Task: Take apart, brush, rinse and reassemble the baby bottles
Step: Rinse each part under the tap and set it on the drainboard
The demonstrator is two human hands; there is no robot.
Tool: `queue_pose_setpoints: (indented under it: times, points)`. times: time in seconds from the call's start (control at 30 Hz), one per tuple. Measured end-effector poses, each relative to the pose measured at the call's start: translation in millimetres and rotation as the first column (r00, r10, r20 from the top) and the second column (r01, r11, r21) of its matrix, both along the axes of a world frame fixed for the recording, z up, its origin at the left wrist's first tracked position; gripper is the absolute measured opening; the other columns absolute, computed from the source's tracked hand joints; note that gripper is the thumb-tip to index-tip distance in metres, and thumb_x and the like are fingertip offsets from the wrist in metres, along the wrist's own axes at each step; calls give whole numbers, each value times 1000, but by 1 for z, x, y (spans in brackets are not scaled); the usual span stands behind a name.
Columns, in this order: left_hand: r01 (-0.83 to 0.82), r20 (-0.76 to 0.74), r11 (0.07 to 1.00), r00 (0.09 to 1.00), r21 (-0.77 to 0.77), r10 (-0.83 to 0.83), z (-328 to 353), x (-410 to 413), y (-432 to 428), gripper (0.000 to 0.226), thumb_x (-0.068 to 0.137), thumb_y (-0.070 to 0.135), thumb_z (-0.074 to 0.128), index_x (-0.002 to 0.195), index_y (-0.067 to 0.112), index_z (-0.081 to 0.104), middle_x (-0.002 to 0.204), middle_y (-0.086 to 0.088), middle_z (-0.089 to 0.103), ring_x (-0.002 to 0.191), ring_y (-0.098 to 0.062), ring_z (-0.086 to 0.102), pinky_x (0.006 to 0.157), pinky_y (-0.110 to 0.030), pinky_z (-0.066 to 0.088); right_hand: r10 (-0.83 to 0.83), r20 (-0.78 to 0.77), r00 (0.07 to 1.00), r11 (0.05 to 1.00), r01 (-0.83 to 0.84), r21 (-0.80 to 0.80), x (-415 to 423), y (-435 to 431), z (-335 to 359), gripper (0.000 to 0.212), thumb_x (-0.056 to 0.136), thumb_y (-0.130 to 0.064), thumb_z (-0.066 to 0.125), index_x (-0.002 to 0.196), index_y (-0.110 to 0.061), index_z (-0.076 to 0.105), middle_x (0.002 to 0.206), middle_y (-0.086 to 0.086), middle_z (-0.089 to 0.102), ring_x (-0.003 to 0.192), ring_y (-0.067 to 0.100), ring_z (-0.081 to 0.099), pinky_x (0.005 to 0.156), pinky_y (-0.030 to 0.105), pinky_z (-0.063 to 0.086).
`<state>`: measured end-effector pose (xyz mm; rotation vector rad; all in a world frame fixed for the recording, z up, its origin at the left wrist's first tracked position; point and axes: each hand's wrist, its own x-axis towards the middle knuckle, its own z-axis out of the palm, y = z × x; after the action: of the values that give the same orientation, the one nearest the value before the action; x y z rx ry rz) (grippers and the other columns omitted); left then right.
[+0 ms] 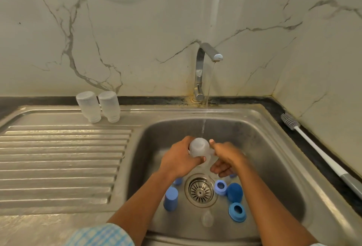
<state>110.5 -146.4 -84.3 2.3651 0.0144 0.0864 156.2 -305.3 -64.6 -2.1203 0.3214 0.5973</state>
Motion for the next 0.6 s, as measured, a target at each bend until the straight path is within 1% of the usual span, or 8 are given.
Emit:
queue_pose_setpoints:
  times: [0.07, 0.13, 0.2, 0.27, 0.3, 0.4, 0.47, 0.6]
  points:
    - [-44, 4, 999, 999, 7, 44, 4, 19, -8, 60, 76, 43, 80, 127, 29, 53, 120, 5, 62, 105, -17, 61, 92, -40, 52, -72, 225, 972, 997, 62, 48, 13, -4, -2, 49, 100, -49, 43, 93, -4, 61, 79, 20, 72, 74, 33, 72, 72, 44, 61]
    - [-81, 8, 996, 997, -23, 81, 8, 37, -18, 61, 74, 43, 80, 127, 28, 54, 121, 4, 61, 107, -19, 61, 93, -42, 51, -59, 402, 914, 997, 38, 60, 24, -6, 0, 43, 100, -41, 47, 85, -6, 66, 81, 17, 69, 78, 34, 68, 76, 45, 59]
    - [-112, 22, 989, 993, -94, 114, 6, 50, -27, 60, 72, 42, 79, 125, 30, 55, 117, 6, 65, 106, -18, 63, 92, -44, 53, 7, 512, 859, 1000, -11, 4, 33, -5, 0, 43, 102, -37, 46, 68, -15, 61, 67, 7, 62, 70, 26, 61, 65, 33, 50]
    - [-138, 43, 981, 988, -134, 145, 0, 57, -32, 57, 72, 41, 79, 123, 30, 56, 113, 8, 67, 103, -17, 65, 90, -44, 54, 62, 553, 831, 998, -38, -54, 39, -2, 0, 45, 103, -38, 44, 63, -20, 55, 62, 0, 56, 62, 16, 53, 56, 27, 37]
    - [-148, 52, 980, 986, -135, 157, -3, 61, -33, 55, 73, 40, 79, 122, 30, 56, 111, 9, 67, 101, -17, 65, 89, -43, 54, 80, 556, 827, 996, -46, -75, 44, -1, -2, 45, 103, -39, 43, 64, -19, 56, 63, 0, 57, 60, 14, 53, 55, 26, 36]
    - [-166, 77, 977, 981, -133, 177, -12, 66, -32, 54, 73, 39, 79, 121, 31, 57, 111, 10, 67, 100, -14, 65, 87, -41, 55, 77, 550, 831, 994, -24, -104, 56, 3, -5, 46, 102, -42, 44, 67, -16, 61, 64, 2, 60, 62, 15, 56, 58, 29, 40]
    - [-168, 105, 974, 977, -151, 185, -16, 66, -32, 52, 72, 39, 80, 119, 31, 59, 108, 12, 67, 97, -11, 65, 83, -39, 55, 62, 553, 831, 992, 9, -125, 60, 9, -7, 44, 100, -44, 46, 69, -17, 62, 65, 2, 60, 65, 17, 58, 65, 32, 47]
    - [-152, 167, 975, 970, -160, 179, -19, 65, -32, 39, 73, 34, 80, 108, 28, 62, 99, 11, 67, 88, -9, 64, 76, -32, 54, 76, 571, 817, 975, 58, -213, 62, 23, -9, 45, 91, -58, 55, 73, -17, 64, 66, 1, 63, 65, 19, 63, 67, 34, 55]
